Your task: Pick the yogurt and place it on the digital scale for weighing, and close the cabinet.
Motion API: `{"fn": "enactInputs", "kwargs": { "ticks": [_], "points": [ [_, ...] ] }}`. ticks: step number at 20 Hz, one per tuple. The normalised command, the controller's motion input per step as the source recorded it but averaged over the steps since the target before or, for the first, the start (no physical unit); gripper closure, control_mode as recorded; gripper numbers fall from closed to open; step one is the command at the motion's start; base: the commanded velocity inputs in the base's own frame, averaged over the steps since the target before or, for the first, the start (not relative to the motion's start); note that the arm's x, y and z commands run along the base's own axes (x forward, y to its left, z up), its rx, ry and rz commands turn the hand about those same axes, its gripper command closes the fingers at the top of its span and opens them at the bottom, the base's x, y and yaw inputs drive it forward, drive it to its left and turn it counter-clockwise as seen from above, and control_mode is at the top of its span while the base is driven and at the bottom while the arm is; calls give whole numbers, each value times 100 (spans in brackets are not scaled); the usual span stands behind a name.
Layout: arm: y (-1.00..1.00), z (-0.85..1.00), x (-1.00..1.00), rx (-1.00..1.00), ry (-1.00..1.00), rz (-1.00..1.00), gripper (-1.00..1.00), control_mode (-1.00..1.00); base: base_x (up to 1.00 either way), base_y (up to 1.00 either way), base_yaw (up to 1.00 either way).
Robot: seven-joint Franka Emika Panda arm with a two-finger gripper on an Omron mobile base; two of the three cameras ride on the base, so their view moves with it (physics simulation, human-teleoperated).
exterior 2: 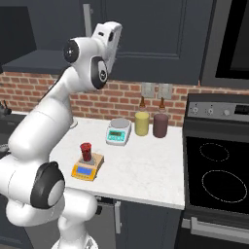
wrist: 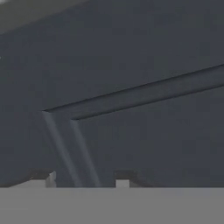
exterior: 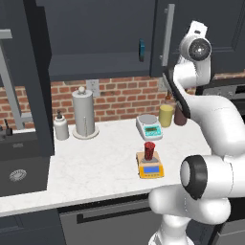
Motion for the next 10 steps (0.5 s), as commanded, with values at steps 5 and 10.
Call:
{"fn": "enactInputs", "kwargs": {
  "ticks": [5, 10],
  "points": [
    [-20, -28, 57, 0, 27, -8, -100, -100, 0, 0, 0],
    [-26, -55, 7, 0, 24, 0, -100, -100, 0, 0, 0]
  ]
}}
